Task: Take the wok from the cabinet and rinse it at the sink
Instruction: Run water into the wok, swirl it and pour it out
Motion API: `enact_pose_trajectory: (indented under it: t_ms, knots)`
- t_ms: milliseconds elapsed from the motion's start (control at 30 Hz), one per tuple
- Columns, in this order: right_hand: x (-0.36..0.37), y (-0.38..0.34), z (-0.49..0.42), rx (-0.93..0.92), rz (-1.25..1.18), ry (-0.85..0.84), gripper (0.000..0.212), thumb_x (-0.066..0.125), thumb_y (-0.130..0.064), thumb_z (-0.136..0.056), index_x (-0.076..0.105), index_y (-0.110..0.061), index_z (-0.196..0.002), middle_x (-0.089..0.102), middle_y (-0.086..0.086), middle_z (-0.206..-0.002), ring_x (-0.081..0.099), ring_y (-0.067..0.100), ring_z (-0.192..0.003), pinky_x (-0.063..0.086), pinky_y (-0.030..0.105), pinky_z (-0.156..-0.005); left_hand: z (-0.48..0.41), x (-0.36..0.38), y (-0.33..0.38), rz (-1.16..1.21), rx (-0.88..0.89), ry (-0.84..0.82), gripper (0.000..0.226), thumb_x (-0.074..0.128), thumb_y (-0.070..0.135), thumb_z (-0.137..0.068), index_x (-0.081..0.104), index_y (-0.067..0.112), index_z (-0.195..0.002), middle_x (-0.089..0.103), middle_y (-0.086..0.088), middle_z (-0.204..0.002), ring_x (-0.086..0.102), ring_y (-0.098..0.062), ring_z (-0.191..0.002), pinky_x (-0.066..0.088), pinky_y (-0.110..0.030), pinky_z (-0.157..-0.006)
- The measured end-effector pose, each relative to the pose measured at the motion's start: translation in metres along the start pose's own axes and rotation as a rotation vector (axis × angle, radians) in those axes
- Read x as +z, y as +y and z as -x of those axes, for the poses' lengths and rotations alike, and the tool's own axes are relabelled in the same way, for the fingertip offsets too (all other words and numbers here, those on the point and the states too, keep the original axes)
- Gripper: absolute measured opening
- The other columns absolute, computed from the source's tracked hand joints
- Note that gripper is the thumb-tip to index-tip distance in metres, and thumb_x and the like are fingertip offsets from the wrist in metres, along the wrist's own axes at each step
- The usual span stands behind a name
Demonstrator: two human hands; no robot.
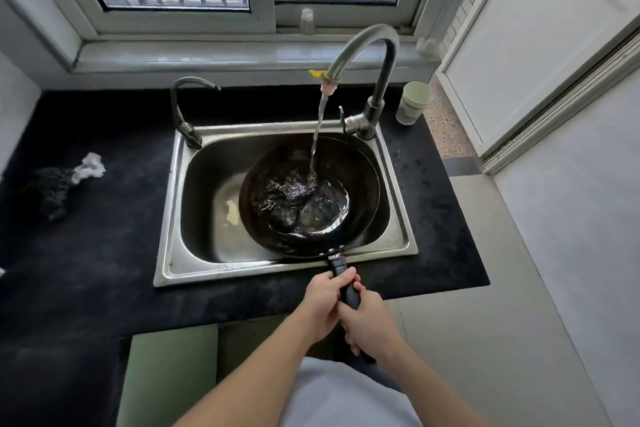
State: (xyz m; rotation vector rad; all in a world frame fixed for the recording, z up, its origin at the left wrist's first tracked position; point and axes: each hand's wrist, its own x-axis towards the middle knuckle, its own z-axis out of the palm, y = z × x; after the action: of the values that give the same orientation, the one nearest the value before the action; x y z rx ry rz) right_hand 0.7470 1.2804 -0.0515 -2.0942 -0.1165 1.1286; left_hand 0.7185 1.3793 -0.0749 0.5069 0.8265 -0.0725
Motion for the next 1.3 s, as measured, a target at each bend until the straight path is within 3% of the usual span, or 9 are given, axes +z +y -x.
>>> enact_pose_trajectory:
  t_ms: [200, 467, 667, 900, 1100, 1300]
  knots:
    - [-0.014, -0.007, -0.001, -0.031, 0.091, 0.014, 0.023, 0.059, -0.023, -0.094, 0.056, -0.005, -0.08, 0.055, 0.0, -0.047, 0.048, 0.011, -0.029, 0.04, 0.022, -0.034, -0.007, 0.007, 0.0, -0.011, -0.02, -0.007, 0.011, 0.059, 0.009, -0.096, 0.057, -0.001, -0.094, 0.056, -0.009, -0.07, 0.058, -0.018, -0.069, 0.057, -0.028, -0.068]
    - [-0.016, -0.022, -0.012, -0.056, 0.108, -0.026, 0.016, 0.057, -0.022, -0.093, 0.055, -0.006, -0.092, 0.058, 0.006, -0.056, 0.05, 0.012, -0.031, 0.041, 0.023, -0.035, -0.009, 0.012, 0.012, 0.022, 0.031, 0.046, 0.012, 0.057, 0.01, -0.097, 0.057, 0.001, -0.088, 0.055, -0.009, -0.069, 0.056, -0.019, -0.07, 0.056, -0.026, -0.061]
    - [0.003, -0.021, -0.011, -0.065, 0.147, -0.101, 0.014, 0.058, -0.02, -0.093, 0.057, -0.007, -0.087, 0.057, 0.004, -0.055, 0.051, 0.013, -0.034, 0.044, 0.025, -0.037, 0.009, -0.008, 0.015, 0.039, 0.068, 0.123, 0.01, 0.059, 0.008, -0.096, 0.059, -0.002, -0.095, 0.058, -0.009, -0.074, 0.058, -0.019, -0.07, 0.057, -0.026, -0.062]
    - [0.015, -0.006, -0.009, -0.091, -0.01, -0.143, 0.018, 0.059, -0.021, -0.09, 0.059, -0.003, -0.089, 0.055, 0.003, -0.05, 0.051, 0.02, -0.039, 0.045, 0.032, -0.042, 0.012, -0.019, 0.01, -0.059, 0.108, 0.163, 0.01, 0.059, 0.005, -0.095, 0.059, -0.002, -0.089, 0.059, -0.009, -0.071, 0.058, -0.018, -0.067, 0.057, -0.027, -0.063]
    - [0.006, -0.011, -0.019, -0.124, -0.098, -0.222, 0.019, 0.061, -0.015, -0.091, 0.058, 0.003, -0.093, 0.05, 0.005, -0.051, 0.045, 0.018, -0.037, 0.039, 0.028, -0.037, -0.001, -0.013, 0.015, -0.143, 0.172, 0.268, 0.007, 0.064, 0.005, -0.092, 0.063, 0.0, -0.089, 0.066, -0.009, -0.076, 0.063, -0.02, -0.069, 0.055, -0.039, -0.077]
    - [-0.008, -0.028, -0.037, -0.155, -0.15, -0.342, 0.01, 0.062, -0.012, -0.093, 0.061, -0.003, -0.092, 0.049, 0.003, -0.053, 0.042, 0.015, -0.037, 0.036, 0.025, -0.035, -0.008, -0.005, 0.027, -0.217, 0.27, 0.378, 0.008, 0.068, 0.01, -0.09, 0.066, 0.003, -0.092, 0.07, -0.008, -0.075, 0.066, -0.024, -0.077, 0.056, -0.049, -0.092]
